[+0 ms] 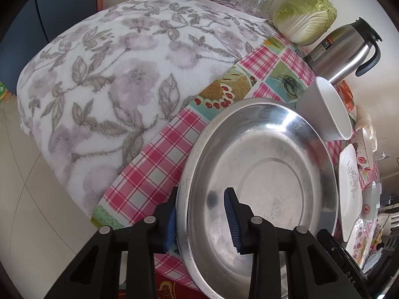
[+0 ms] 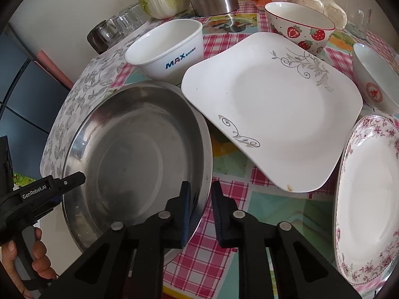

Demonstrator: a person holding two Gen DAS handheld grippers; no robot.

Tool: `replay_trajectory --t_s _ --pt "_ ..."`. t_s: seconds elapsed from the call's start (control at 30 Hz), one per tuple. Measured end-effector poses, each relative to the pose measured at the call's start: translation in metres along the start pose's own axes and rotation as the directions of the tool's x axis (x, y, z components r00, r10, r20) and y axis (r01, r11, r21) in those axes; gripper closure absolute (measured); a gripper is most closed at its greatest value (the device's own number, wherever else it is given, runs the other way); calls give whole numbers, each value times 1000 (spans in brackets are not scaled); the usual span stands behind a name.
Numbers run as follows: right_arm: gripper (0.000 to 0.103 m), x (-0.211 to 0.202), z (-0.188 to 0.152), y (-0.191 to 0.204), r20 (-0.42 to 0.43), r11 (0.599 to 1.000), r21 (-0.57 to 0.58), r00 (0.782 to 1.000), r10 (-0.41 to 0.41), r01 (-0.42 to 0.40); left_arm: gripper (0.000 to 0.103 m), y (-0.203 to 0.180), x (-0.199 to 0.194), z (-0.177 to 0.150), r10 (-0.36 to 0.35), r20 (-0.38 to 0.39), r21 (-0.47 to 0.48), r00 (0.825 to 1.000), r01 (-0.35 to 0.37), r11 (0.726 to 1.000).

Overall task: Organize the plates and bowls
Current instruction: 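Grasp the rim of the large steel basin with the left tool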

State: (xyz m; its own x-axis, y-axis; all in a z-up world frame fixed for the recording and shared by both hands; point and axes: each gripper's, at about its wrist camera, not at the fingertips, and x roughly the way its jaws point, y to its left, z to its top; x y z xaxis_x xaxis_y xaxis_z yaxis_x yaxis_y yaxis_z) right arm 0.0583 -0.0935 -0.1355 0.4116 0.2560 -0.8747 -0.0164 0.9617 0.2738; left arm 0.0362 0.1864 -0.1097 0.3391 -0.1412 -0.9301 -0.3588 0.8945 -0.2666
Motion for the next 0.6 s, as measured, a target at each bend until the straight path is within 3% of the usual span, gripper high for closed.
replay_trajectory --t_s 0.17,0.6 --pt "89 -3 -1 1 -3 1000 -8 1000 15 -15 72 6 -5 0 12 19 -22 1000 -11 1000" --pt "88 -23 -3 17 30 994 -91 998 61 -58 73 14 -30 -2 45 83 -60 996 -40 997"
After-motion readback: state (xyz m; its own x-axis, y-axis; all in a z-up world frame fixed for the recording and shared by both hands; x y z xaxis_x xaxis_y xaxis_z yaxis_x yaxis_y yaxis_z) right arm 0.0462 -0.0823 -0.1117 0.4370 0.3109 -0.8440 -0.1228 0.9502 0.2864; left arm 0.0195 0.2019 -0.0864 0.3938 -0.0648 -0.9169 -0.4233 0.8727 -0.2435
